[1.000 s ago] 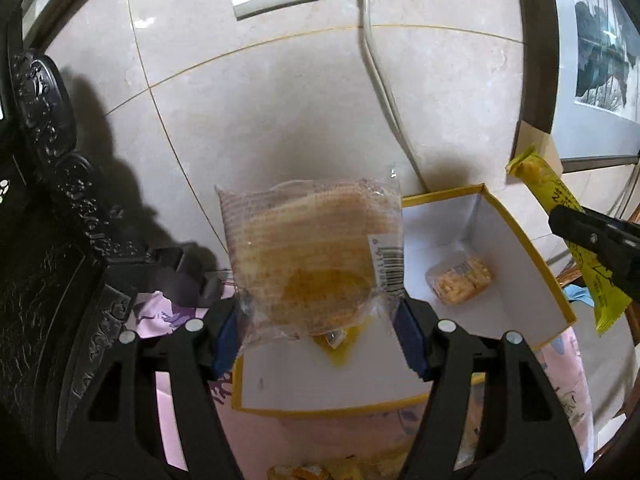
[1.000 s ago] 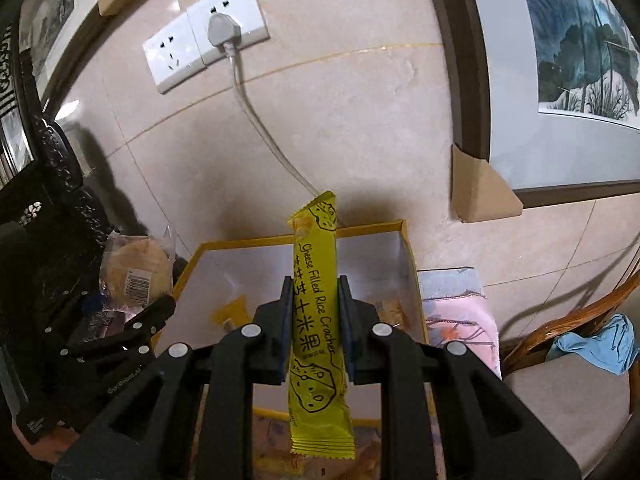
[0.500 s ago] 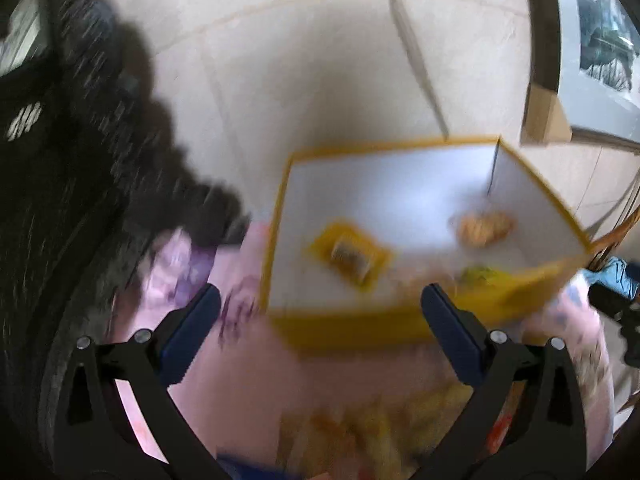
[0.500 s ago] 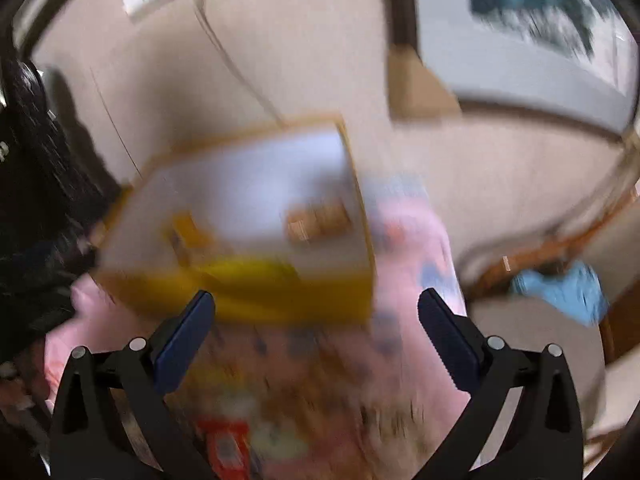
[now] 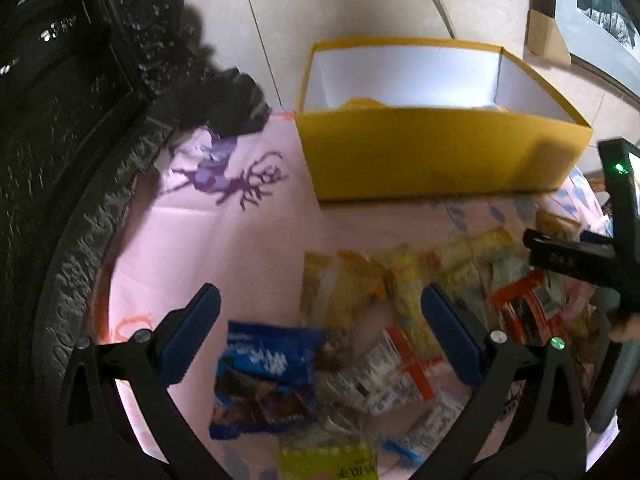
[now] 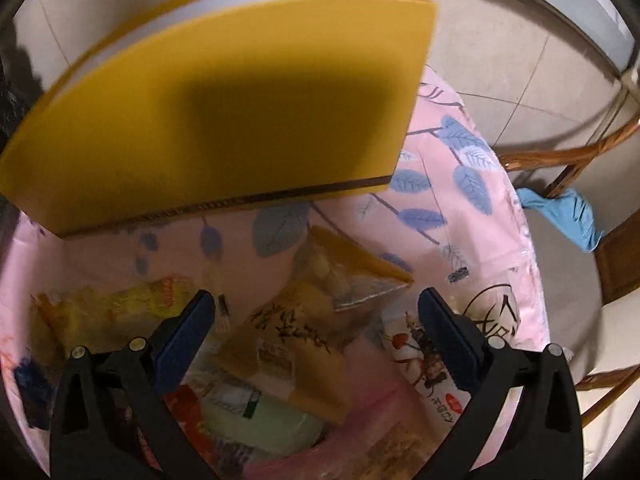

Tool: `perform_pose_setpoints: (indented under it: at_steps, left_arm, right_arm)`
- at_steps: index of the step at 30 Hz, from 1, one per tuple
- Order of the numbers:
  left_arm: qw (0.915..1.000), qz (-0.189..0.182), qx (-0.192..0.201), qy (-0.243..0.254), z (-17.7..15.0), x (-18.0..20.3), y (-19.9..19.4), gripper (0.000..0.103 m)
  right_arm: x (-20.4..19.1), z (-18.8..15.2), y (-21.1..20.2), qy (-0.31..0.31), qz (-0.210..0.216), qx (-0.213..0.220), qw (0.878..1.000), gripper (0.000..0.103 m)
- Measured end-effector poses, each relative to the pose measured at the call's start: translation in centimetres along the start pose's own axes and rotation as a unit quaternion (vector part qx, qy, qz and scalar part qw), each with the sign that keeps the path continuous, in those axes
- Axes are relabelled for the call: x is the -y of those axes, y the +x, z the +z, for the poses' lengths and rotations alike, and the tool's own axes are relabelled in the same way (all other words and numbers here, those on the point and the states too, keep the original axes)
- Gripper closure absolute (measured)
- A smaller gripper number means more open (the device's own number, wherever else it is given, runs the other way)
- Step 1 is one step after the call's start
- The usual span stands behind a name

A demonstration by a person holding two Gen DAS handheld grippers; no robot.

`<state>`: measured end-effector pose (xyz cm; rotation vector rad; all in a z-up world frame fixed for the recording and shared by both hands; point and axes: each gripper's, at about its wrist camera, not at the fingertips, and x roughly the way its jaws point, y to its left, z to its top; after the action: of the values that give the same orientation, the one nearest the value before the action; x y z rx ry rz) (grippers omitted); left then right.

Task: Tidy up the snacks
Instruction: 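Move both open tools back down to the snack pile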

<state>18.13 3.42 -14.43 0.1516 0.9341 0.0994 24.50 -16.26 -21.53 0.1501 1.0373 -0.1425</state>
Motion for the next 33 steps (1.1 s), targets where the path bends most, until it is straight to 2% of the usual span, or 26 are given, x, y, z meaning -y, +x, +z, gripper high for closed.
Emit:
perform_pose_setpoints:
  at_steps: [1, 2, 4, 5, 12, 13, 14, 17, 21, 23, 25, 27, 28, 30, 31, 32, 33]
  left_arm:
    - [1.0000, 0.000, -0.005, 0.000, -0.3, 0.1, 0.1, 0.002]
    - [1.0000, 0.001, -0.010, 0.001, -0.5, 0.2, 0.2, 0.002]
    - [0.9999, -0.001, -0.016, 0.003, -0.9, 0.4, 0.2, 0.002]
    - [0.9999, -0.004, -0.016, 0.002, -1.1, 0.5, 0.1, 0.002]
    - [0.9996, 0.008, -0.016, 0.023, -1.1, 1.6, -1.3, 0.002]
    - [0.9995, 0.011, -0.012, 0.025, -0.9, 1.7, -1.8, 0.002]
    - [0.9995, 0.014, -0.007, 0.026, -0.8, 1.8, -2.2, 0.002]
    - [0.9997, 0.003, 0.009, 0.021, -0.5, 2.0, -3.3, 0.002]
    - [0.9996, 0.012, -0.002, 0.027, -0.8, 2.1, -2.7, 0.002]
    - [0.9995, 0.015, -0.015, 0.022, -1.4, 1.7, -2.2, 0.002]
    - [0.9993, 0.014, -0.029, 0.017, -2.1, 1.2, -1.9, 0.002]
    - [0.9991, 0.017, -0.036, 0.014, -2.8, 0.7, -1.7, 0.002]
    - [0.9988, 0.020, -0.042, 0.012, -3.2, 0.4, -1.4, 0.002]
    - [0.9983, 0.023, -0.052, 0.008, -3.7, 0.0, -1.1, 0.002]
    - [0.9981, 0.023, -0.058, 0.005, -4.0, -0.3, -0.8, 0.002]
    - [0.9978, 0.025, -0.061, 0.003, -4.2, -0.5, -0.7, 0.002]
    - [0.9977, 0.025, -0.063, 0.001, -4.3, -0.6, -0.6, 0.002]
  right_arm:
    - [0.1, -0.1, -0.1, 0.006, 0.011, 0.000, 1.000, 0.006]
    - [0.4, -0.1, -0.2, 0.016, 0.020, -0.003, 1.000, 0.030]
    - [0.8, -0.1, -0.7, 0.017, 0.027, -0.008, 0.999, 0.051]
    - [1.0, -0.2, -0.9, 0.016, 0.033, -0.011, 0.999, 0.056]
    - [2.7, -0.9, -4.1, 0.031, 0.067, -0.006, 0.997, 0.069]
    - [2.9, -0.8, -4.9, 0.032, 0.073, 0.001, 0.997, 0.081]
    - [3.0, -1.0, -5.6, 0.030, 0.076, 0.006, 0.997, 0.088]
    - [2.9, -0.6, -7.8, 0.016, 0.078, 0.029, 0.996, 0.091]
    - [2.9, -0.7, -10.5, 0.003, 0.087, 0.046, 0.995, 0.091]
    - [3.2, -0.8, -11.1, -0.008, 0.062, 0.056, 0.996, 0.091]
    - [3.8, -0.7, -10.2, -0.009, 0.039, 0.051, 0.998, 0.091]
    - [4.2, -0.9, -9.2, -0.005, 0.043, 0.039, 0.998, 0.091]
    - [4.1, -0.8, -8.3, -0.011, 0.050, 0.028, 0.998, 0.086]
    - [3.6, -0.9, -6.1, -0.011, 0.047, 0.011, 0.999, 0.048]
    - [3.4, -1.0, -5.4, -0.014, 0.039, 0.008, 0.999, 0.017]
    - [2.9, -1.0, -4.8, -0.022, 0.027, 0.006, 0.999, 0.010]
    - [2.2, -1.1, -3.7, -0.037, 0.006, -0.006, 0.999, 0.010]
